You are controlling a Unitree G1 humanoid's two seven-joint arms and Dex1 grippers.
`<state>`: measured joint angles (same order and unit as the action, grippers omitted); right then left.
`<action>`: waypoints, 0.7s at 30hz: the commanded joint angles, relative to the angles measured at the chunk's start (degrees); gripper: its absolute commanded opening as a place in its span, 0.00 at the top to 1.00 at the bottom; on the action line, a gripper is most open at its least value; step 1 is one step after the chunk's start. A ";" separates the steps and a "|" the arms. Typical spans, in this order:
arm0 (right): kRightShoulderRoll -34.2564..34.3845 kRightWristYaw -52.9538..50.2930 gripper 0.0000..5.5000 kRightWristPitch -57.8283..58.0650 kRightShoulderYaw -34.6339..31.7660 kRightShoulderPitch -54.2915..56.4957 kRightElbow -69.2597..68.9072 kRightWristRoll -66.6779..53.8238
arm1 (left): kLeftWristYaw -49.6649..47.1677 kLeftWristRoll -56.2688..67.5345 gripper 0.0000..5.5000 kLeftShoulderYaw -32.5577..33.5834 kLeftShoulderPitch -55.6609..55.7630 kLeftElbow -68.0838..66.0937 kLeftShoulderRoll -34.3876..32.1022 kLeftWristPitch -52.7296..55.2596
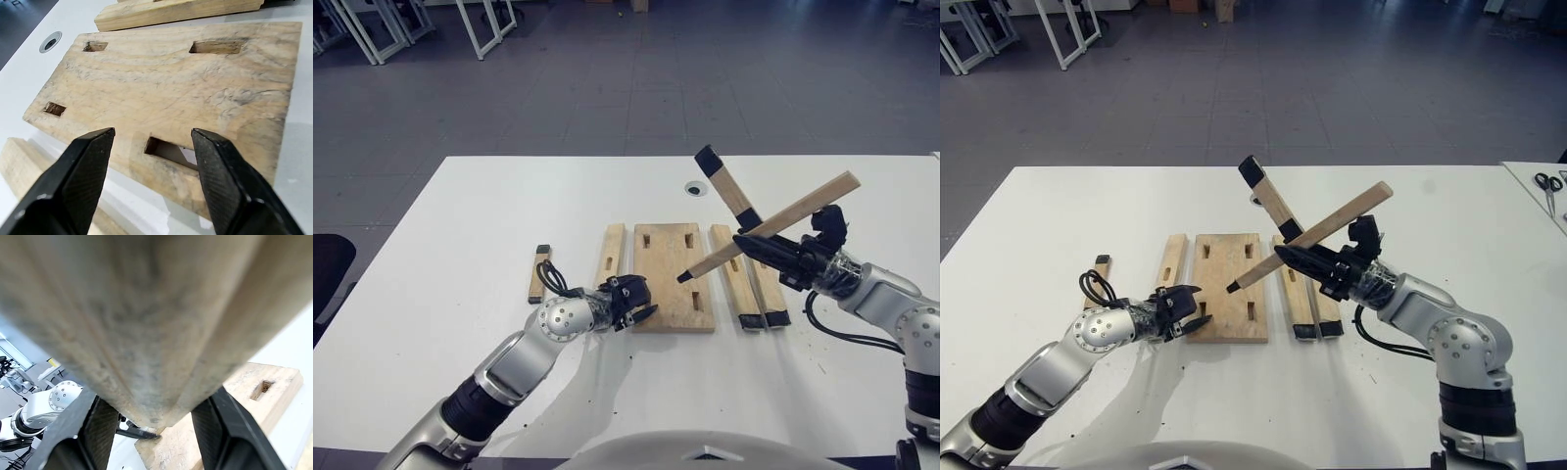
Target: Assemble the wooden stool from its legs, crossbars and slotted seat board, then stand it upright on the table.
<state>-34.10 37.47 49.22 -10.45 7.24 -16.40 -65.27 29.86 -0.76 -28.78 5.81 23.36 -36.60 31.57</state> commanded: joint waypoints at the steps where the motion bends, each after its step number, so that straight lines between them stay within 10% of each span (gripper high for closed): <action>1: 0.30 0.09 0.63 -0.02 -0.46 0.53 -0.83 0.86 | 0.06 -1.13 0.47 1.47 -1.26 -2.90 0.39 2.33; 11: 1.22 0.98 0.63 -3.62 1.51 2.61 -0.55 7.30 | 23.01 -13.30 0.47 -13.73 2.78 -4.59 -16.43 0.81; 21: 2.37 10.58 0.63 -12.36 10.70 11.63 11.65 22.72 | 25.17 -16.99 0.47 -10.32 5.42 -18.42 -22.76 -27.93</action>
<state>-32.50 45.46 39.78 -1.94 15.09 -8.64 -46.12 50.84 -12.70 -34.38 15.83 16.40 -56.87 7.31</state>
